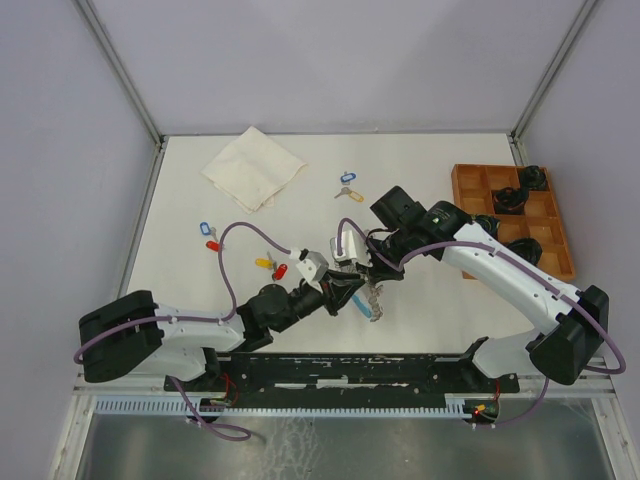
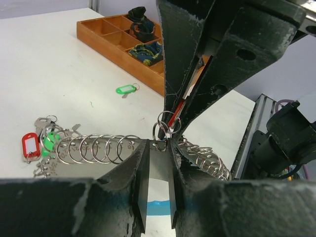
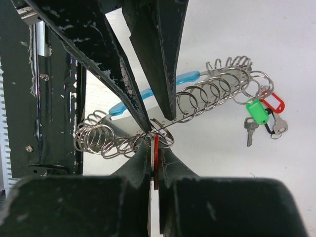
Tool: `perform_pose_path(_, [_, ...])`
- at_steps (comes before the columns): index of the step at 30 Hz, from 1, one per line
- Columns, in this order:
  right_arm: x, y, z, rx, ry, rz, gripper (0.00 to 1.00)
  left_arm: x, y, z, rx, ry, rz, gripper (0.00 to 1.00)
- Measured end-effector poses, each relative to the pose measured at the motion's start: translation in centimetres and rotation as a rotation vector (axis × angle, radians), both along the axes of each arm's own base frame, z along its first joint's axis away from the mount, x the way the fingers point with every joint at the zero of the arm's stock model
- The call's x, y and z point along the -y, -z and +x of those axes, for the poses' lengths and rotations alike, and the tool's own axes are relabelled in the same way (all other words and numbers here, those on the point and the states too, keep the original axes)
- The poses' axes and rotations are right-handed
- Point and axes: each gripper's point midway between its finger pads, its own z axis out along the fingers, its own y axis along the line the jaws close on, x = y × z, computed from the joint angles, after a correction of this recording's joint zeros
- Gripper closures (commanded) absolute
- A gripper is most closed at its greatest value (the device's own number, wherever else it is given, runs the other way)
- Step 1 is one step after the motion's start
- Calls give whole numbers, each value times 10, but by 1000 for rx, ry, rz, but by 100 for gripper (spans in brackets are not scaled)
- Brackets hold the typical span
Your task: Remove the keys from the keyring
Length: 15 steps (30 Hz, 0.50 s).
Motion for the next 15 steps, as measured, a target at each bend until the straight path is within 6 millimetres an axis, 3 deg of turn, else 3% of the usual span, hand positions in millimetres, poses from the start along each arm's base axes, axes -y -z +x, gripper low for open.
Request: perform_pose_path(15, [0,0,0,0,0,0,99,0,2,4,92,-8,62,80])
